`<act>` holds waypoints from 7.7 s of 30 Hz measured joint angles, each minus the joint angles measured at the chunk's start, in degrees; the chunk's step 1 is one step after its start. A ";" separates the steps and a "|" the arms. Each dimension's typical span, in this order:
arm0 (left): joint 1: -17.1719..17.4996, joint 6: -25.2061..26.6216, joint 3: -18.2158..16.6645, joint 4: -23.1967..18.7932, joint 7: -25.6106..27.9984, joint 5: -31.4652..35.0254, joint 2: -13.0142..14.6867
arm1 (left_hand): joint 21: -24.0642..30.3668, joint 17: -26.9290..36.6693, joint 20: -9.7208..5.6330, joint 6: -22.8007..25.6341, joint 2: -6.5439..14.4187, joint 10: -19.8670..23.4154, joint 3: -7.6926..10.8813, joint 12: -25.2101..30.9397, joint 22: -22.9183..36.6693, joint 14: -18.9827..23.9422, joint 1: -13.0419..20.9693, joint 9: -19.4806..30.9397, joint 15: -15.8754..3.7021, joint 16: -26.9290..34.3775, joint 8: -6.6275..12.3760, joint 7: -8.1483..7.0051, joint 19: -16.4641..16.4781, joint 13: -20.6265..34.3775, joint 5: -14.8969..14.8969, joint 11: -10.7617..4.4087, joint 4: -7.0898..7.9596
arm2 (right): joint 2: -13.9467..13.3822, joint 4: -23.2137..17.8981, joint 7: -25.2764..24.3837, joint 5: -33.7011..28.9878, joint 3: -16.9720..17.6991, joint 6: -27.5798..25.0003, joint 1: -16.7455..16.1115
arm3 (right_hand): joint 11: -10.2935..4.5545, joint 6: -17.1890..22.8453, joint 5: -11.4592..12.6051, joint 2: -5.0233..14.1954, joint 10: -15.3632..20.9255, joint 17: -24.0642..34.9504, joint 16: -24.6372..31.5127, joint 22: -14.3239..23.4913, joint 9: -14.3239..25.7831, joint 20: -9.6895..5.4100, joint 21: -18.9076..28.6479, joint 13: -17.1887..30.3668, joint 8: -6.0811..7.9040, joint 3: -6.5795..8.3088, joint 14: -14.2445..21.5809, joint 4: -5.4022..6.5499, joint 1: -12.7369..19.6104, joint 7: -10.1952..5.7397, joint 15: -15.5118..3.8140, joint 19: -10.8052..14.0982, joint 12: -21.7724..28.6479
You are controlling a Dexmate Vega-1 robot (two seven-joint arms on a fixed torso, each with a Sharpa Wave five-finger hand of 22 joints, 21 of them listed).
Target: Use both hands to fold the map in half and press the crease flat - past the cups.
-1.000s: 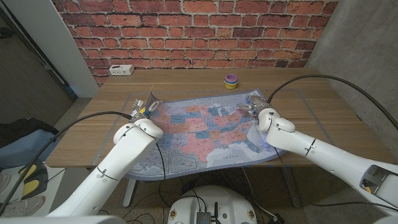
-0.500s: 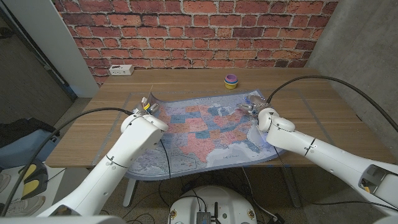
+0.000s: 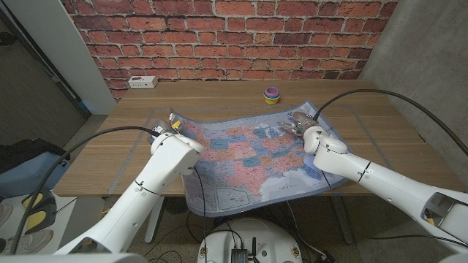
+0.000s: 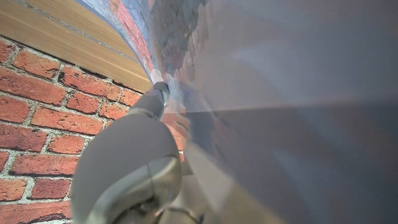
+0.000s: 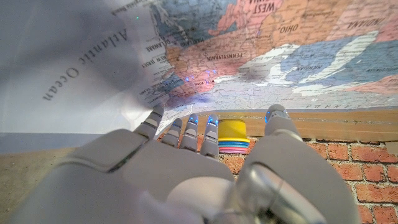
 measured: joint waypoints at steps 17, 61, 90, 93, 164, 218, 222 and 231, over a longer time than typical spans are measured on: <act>1.11 0.25 2.15 1.64 -2.23 15.13 -3.58 | 5.07 12.82 -3.64 -6.72 2.08 -5.93 -1.54 4.29 4.47 -7.08 2.51 9.07 0.18 6.10 3.94 -2.12 -2.29 11.41 0.29 -0.88 2.48 | -0.61 -1.52 0.81 -0.35 0.15 -1.98 -0.32 | -0.29 -0.32 0.00 -0.21 -0.35 0.00 0.00 0.01 0.00 0.06 0.45 0.00 -0.22 0.00 0.00 0.00 0.23 -0.31 0.01 0.98 -0.44; -9.07 -3.05 13.64 12.41 -64.00 97.05 0.71 | 8.32 17.80 -5.41 -10.96 2.69 -13.45 -1.36 6.85 7.04 -14.02 3.10 8.06 2.46 6.03 3.48 -3.46 -9.38 20.79 -3.29 -2.08 6.62 | -5.31 -10.22 -0.42 3.21 2.17 -9.96 -4.53 | -0.90 -1.87 0.41 -0.08 -2.55 0.01 0.00 0.01 0.29 0.01 1.33 0.00 -0.66 0.24 0.00 -0.23 1.89 -0.82 0.01 4.70 -0.85; -9.65 -23.95 9.07 13.14 -78.42 111.81 -3.06 | 13.30 16.63 -7.43 -10.12 1.63 -13.28 -0.74 5.99 7.94 -11.85 4.91 5.61 1.60 4.00 4.20 -4.77 -7.47 18.43 -5.51 -2.99 5.77 | -6.64 -8.90 5.32 2.82 -3.86 -9.94 0.46 | -1.84 -4.21 1.26 -0.02 -4.32 0.01 -0.28 -0.13 0.27 -0.28 1.10 0.00 -1.07 1.27 -0.75 -1.27 5.16 -1.32 -0.31 5.61 -1.07; -10.11 -24.98 9.02 12.55 -78.66 110.51 -3.67 | 13.34 16.54 -7.43 -9.84 1.63 -13.26 -0.98 6.00 7.94 -11.61 4.91 5.56 1.75 3.99 4.21 -4.49 -7.47 18.41 -5.51 -3.00 5.53 | -6.62 -8.71 5.97 2.47 -4.26 -9.64 0.72 | -1.84 -4.21 1.26 0.15 -4.32 0.01 -0.28 -0.16 0.27 -0.31 1.01 0.00 -1.07 1.27 -0.75 -1.27 5.58 -1.32 -0.31 5.63 -1.07; -9.33 -67.84 4.70 24.04 -34.24 6.48 -8.02 | 22.94 11.09 -7.24 -5.91 0.95 -9.34 -3.50 6.84 7.52 -3.12 8.30 2.12 -1.05 3.10 5.05 -1.66 -2.13 13.58 -4.59 -0.86 3.01 | -8.54 -12.01 7.77 -0.72 -2.98 -9.38 -1.32 | -2.05 -3.77 2.31 -1.58 -4.08 -0.13 0.00 0.01 0.26 -1.13 1.20 0.00 -0.39 1.66 0.13 -1.66 9.57 -1.32 -0.10 8.10 -0.62; -19.58 -70.49 7.42 50.94 -53.18 -30.11 -15.53 | 18.94 -13.83 -0.96 -17.49 -1.97 -16.03 5.46 -14.62 -3.34 -14.71 -3.24 -7.48 2.92 -24.82 -14.19 -2.33 -12.82 -6.53 -5.20 -0.26 3.09 | -7.14 -11.36 -16.51 13.17 22.55 20.40 -21.69 | -1.09 -3.15 0.98 1.41 -3.56 0.12 0.05 0.13 0.26 1.44 0.64 0.00 -0.39 0.83 0.73 1.46 6.31 -1.12 0.52 4.70 -0.39; -20.32 -70.48 7.85 52.86 -55.45 -30.64 -15.57 | 17.07 -13.57 0.41 -23.26 -4.07 -20.08 3.18 -18.49 -3.34 -19.39 -7.77 -7.47 5.22 -24.86 -18.09 -2.13 -15.79 -8.27 -5.18 1.33 3.89 | -6.93 -11.35 -17.32 13.13 23.09 21.10 -22.12 | -1.23 -3.15 0.98 1.86 -3.24 0.12 0.05 0.13 0.26 1.44 0.66 0.00 -0.39 1.00 0.98 1.28 6.76 -1.12 0.68 4.70 -0.39; -21.81 -71.24 8.73 56.74 -61.48 -31.23 -15.49 | 12.08 -13.30 2.69 -34.15 -8.19 -27.46 -3.01 -24.83 -3.15 -28.74 -20.23 -7.47 11.71 -24.86 -22.80 -1.17 -21.75 -10.21 -5.94 7.13 7.79 | -6.81 -11.71 -18.03 12.06 23.56 21.45 -22.40 | -1.23 -1.85 0.66 2.21 -2.43 0.12 0.34 0.13 0.26 1.40 1.01 0.00 -0.16 1.31 1.86 0.97 6.99 -0.64 0.21 6.59 -0.08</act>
